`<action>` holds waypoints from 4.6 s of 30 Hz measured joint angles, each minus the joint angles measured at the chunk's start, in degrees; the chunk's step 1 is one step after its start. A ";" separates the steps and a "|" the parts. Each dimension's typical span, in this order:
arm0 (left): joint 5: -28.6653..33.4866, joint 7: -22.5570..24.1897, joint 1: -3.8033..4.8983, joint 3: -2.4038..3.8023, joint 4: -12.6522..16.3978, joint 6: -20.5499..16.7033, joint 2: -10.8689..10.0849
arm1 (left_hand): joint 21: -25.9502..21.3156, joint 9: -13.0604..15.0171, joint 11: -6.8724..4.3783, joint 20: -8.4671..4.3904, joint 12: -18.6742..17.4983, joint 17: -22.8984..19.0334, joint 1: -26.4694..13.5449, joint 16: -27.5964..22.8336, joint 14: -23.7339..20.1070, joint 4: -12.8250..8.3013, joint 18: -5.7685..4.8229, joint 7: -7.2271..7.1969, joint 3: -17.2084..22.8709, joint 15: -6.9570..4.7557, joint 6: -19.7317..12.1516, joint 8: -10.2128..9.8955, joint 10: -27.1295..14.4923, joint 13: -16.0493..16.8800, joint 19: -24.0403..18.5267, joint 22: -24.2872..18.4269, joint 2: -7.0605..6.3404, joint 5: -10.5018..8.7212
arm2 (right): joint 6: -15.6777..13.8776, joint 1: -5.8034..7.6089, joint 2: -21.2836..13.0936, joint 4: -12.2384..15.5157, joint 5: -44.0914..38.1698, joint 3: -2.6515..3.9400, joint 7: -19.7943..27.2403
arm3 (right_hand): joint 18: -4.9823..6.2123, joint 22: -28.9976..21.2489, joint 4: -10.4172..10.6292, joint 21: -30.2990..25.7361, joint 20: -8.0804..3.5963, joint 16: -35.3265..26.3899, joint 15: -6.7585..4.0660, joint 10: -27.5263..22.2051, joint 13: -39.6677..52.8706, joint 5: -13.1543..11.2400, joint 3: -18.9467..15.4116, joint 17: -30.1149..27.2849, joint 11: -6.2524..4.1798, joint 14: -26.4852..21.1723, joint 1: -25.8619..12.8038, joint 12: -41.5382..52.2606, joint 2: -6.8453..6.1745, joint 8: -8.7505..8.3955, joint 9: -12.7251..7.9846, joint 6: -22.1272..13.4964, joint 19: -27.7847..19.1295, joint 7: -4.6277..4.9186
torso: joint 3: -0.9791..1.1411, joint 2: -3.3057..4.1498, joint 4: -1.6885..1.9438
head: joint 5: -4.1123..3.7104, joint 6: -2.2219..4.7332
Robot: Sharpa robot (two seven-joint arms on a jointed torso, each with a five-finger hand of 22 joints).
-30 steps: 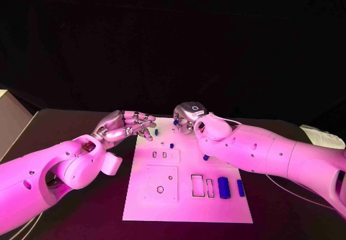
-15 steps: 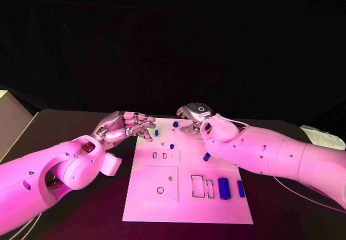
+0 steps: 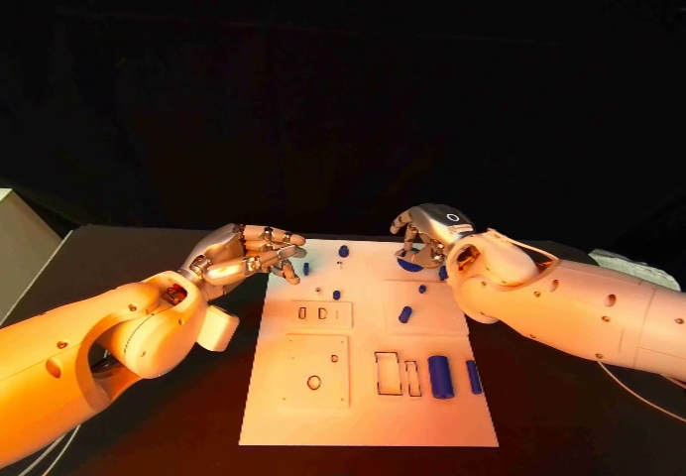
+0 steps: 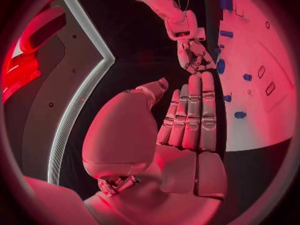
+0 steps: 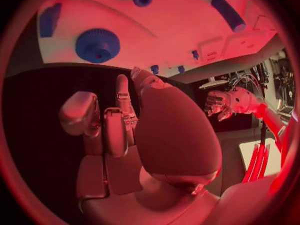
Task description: Assemble the parts on the task board
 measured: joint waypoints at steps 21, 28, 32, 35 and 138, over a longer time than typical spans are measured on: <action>-0.05 0.13 -0.05 0.00 -0.63 1.35 0.02 | 0.00 0.04 0.00 0.20 0.00 0.04 0.00 0.00 -0.41 -0.16 0.00 -0.01 0.16 0.00 0.00 -0.27 0.01 0.00 -0.20 0.07 0.00 0.00 | 7.66 0.06 -5.62 0.15 16.56 0.24 -1.63 | -2.67 18.38 0.53 15.19 0.86 7.99 1.25 8.47 54.33 2.90 -5.19 1.89 1.50 -0.20 -1.82 65.60 1.09 1.23 0.55 -2.99 -0.07 1.48 | 0.40 0.04 -0.60 | 0.23 -0.41; -0.16 0.13 -0.05 0.00 -0.72 1.44 0.10 | 0.22 0.04 0.00 0.20 0.00 0.04 0.00 0.00 -0.41 -0.16 0.00 -0.01 0.16 0.00 0.00 -0.27 0.01 0.00 -0.19 0.07 0.00 0.00 | 8.32 0.28 -4.24 -0.73 17.85 0.25 -1.90 | -2.67 19.69 0.71 17.25 1.08 8.68 1.44 8.47 54.33 3.47 -6.12 1.89 1.50 -0.01 -2.70 69.87 1.55 1.77 0.68 -3.25 -0.02 1.38 | 0.33 0.04 -0.47 | 0.07 -0.81; -0.30 0.13 -0.05 -0.01 -0.79 1.49 0.15 | 0.22 0.03 0.00 0.20 0.00 0.04 0.00 0.00 -0.41 -0.16 0.00 -0.01 0.16 0.00 0.00 -0.27 0.01 0.00 -0.19 0.07 0.00 0.00 | 8.36 0.48 -3.61 -1.31 18.35 0.30 -1.97 | -2.67 19.69 0.71 17.26 1.07 8.68 1.45 8.47 54.32 3.47 -6.12 1.89 1.51 -0.01 -2.94 69.92 1.79 2.01 0.73 -3.25 -0.02 1.38 | 0.27 0.04 -0.36 | 0.03 -0.93; -0.40 0.12 -0.06 -0.01 -0.84 1.52 0.16 | 0.22 0.08 0.00 0.20 0.00 0.03 0.00 0.00 -0.41 -0.31 0.00 -0.01 0.31 0.00 0.00 -0.27 0.01 0.00 -0.19 0.12 0.00 0.00 | 8.35 0.53 -3.17 -1.58 18.69 0.33 -1.98 | -2.67 19.69 0.70 17.65 1.07 8.67 1.45 8.47 54.32 3.46 -6.12 1.88 1.51 -0.01 -2.94 69.92 1.79 2.01 0.73 -3.26 -0.03 1.38 | 0.25 0.02 -0.34 | 0.07 -1.08; -0.93 -0.50 -0.07 -0.01 -1.03 2.11 0.77 | 0.84 0.27 0.20 0.35 0.00 0.17 0.00 -0.22 -0.41 -0.64 0.00 -0.01 0.64 0.00 0.01 -0.26 -0.19 0.00 -0.75 0.51 0.00 0.00 | -2.51 -1.49 11.25 -0.72 -2.42 -0.03 -0.52 | -3.54 19.65 -3.25 19.65 1.07 8.64 1.23 8.44 54.31 5.76 8.14 1.84 1.09 -0.21 -4.30 70.14 0.57 4.86 0.37 2.06 -0.03 0.38 | 0.25 0.18 -0.23 | 1.07 -0.90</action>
